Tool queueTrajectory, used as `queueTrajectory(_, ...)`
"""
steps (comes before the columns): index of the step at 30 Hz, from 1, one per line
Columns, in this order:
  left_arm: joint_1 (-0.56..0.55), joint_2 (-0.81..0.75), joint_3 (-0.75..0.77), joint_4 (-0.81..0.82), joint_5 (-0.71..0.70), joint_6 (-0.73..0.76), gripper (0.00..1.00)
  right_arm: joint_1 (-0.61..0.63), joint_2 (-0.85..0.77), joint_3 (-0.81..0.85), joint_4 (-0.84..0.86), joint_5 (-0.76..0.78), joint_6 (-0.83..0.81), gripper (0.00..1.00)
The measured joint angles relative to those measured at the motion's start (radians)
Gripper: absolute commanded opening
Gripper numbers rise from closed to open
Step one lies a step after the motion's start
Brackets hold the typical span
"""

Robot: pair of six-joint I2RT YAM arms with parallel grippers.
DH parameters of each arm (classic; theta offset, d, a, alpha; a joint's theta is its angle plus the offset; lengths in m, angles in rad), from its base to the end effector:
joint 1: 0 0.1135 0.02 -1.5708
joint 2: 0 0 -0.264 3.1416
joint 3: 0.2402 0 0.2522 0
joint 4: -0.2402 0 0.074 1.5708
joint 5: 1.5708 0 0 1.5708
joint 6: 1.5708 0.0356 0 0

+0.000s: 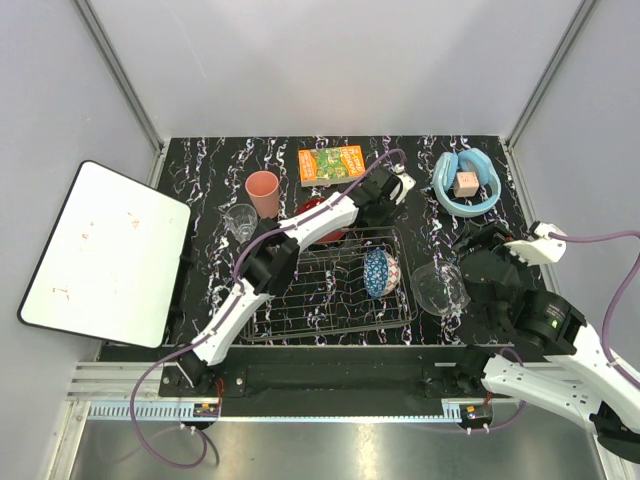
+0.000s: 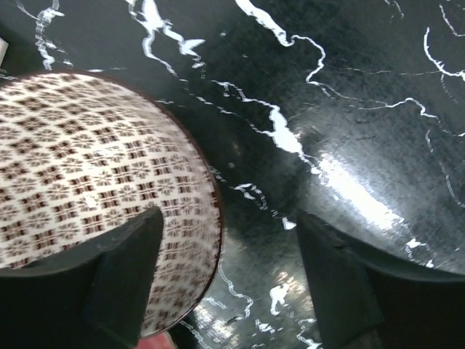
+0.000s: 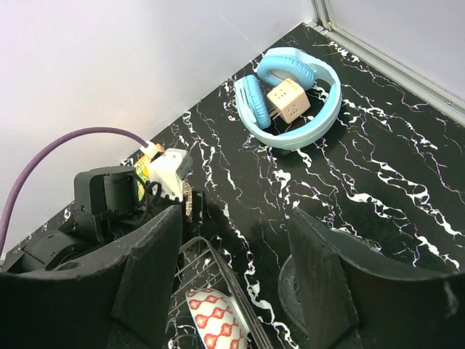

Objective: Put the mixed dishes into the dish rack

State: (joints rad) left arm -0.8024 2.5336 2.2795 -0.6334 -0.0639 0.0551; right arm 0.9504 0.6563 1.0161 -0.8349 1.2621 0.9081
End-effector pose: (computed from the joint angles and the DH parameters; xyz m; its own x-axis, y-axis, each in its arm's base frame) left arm 0.3894 -0.3996 0.1759 -0.5002 0.5965 -0.6277 0.7182 0.6907 0.0842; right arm 0.0825 0.0571 0.3782 0.0298 0.4537 -0.8907 0.3606 0.8262 0.4329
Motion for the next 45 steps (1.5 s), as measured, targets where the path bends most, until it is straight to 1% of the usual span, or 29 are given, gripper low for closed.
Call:
queueTrajectory(1,-0.001,0.002,0.0,0.0,0.0,-0.003,0.54,0.0,-0.001,-0.003,0.0,0.0,0.0,0.66)
queueTrajectory(3,-0.002,0.003,0.0,0.001,-0.001,-0.003,0.44,0.0,-0.002,-0.009,0.0,0.0,0.0,0.66)
queueTrajectory(4,-0.002,0.003,0.0,0.003,0.001,-0.005,0.32,0.0,-0.002,-0.012,0.0,0.0,0.001,0.65)
queueTrajectory(6,-0.002,0.003,0.0,0.01,-0.005,-0.003,0.22,0.0,-0.002,-0.018,0.0,0.0,0.001,0.65)
queueTrajectory(7,-0.002,0.003,0.0,0.011,0.0,-0.005,0.14,0.0,-0.002,-0.021,0.0,0.0,0.0,0.65)
queueTrajectory(11,-0.002,-0.013,0.0,0.037,-0.02,0.009,0.07,0.0,-0.002,-0.033,0.0,0.0,0.001,0.64)
queueTrajectory(13,-0.001,-0.025,-0.002,0.031,-0.019,-0.002,0.06,-0.001,-0.002,-0.039,0.0,0.0,0.001,0.64)
queueTrajectory(16,-0.001,-0.048,-0.019,0.027,-0.017,-0.01,0.02,-0.001,-0.001,-0.05,0.0,0.002,0.0,0.64)
queueTrajectory(19,-0.001,-0.108,-0.062,0.008,-0.006,-0.028,0.0,-0.001,0.009,-0.058,0.0,0.005,-0.001,0.63)
queueTrajectory(23,0.009,-0.295,-0.188,0.002,0.052,-0.095,0.0,-0.002,0.034,-0.072,0.0,0.014,-0.004,0.62)
queueTrajectory(25,0.02,-0.423,-0.261,0.008,0.113,-0.143,0.0,-0.003,0.052,-0.082,0.0,0.017,-0.003,0.62)
queueTrajectory(27,0.04,-0.536,-0.292,-0.004,0.186,-0.197,0.0,-0.011,0.074,-0.095,0.0,0.019,-0.003,0.65)
queueTrajectory(29,0.079,-0.645,-0.308,0.01,0.309,-0.269,0.0,-0.023,0.097,-0.106,0.0,0.017,0.002,0.65)
queueTrajectory(31,0.122,-0.753,-0.366,0.054,0.441,-0.351,0.0,-0.042,0.114,-0.112,0.0,0.01,0.006,0.65)
queueTrajectory(33,0.168,-0.867,-0.485,0.127,0.587,-0.462,0.0,-0.059,0.127,-0.115,0.0,0.002,0.01,0.65)
queueTrajectory(35,0.182,-0.931,-0.598,0.195,0.711,-0.578,0.0,-0.068,0.134,-0.116,0.0,-0.001,0.012,0.65)
queueTrajectory(37,0.169,-0.959,-0.731,0.288,0.814,-0.685,0.0,-0.072,0.134,-0.116,0.0,-0.003,0.012,0.64)
queueTrajectory(39,0.149,-0.954,-0.857,0.362,0.888,-0.782,0.0,-0.074,0.133,-0.116,0.0,-0.008,0.012,0.64)
queueTrajectory(42,0.108,-0.932,-1.038,0.491,0.95,-0.954,0.0,-0.074,0.122,-0.121,0.0,-0.016,0.013,0.63)
queueTrajectory(45,0.066,-0.927,-1.165,0.619,0.978,-1.109,0.0,-0.076,0.1,-0.128,0.0,-0.019,0.012,0.62)
